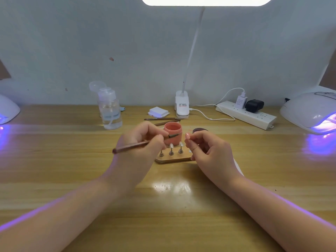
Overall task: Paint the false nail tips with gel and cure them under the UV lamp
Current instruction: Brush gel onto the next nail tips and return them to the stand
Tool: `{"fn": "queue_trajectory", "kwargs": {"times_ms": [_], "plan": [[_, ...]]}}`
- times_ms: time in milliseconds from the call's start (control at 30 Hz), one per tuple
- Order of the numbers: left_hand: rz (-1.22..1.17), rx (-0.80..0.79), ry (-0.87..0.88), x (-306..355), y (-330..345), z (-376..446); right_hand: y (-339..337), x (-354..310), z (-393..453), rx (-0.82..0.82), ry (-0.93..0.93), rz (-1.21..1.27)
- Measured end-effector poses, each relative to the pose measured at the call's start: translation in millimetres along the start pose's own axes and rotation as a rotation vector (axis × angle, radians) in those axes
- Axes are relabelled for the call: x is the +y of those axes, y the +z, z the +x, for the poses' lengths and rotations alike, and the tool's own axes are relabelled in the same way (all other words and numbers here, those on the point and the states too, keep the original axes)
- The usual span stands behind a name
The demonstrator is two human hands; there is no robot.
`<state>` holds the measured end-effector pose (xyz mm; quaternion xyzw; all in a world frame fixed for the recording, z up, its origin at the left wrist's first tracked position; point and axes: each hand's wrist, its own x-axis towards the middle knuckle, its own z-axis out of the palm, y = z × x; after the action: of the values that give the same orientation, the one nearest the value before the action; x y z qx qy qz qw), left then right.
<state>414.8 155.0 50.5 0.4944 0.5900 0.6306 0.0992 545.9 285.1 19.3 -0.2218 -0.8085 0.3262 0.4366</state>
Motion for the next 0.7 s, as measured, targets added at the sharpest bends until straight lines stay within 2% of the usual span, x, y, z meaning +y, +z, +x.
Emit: {"fn": "queue_trajectory", "kwargs": {"times_ms": [167, 333, 567, 700], "plan": [[0.248, 0.073, -0.223, 10.6, -5.1, 55.2, 0.3, -0.2, 0.3, -0.007, -0.003, 0.000], [0.375, -0.048, -0.432, 15.9, 4.0, 105.8, 0.3, 0.0, -0.4, 0.001, -0.022, -0.013], [0.530, -0.223, -0.531, 4.8, 23.1, 121.6, 0.1, 1.0, -0.1, -0.007, -0.031, -0.016], [0.464, -0.194, -0.557, -1.6, 23.2, 119.4, -0.7, 1.1, -0.4, -0.001, -0.038, -0.015]]}}
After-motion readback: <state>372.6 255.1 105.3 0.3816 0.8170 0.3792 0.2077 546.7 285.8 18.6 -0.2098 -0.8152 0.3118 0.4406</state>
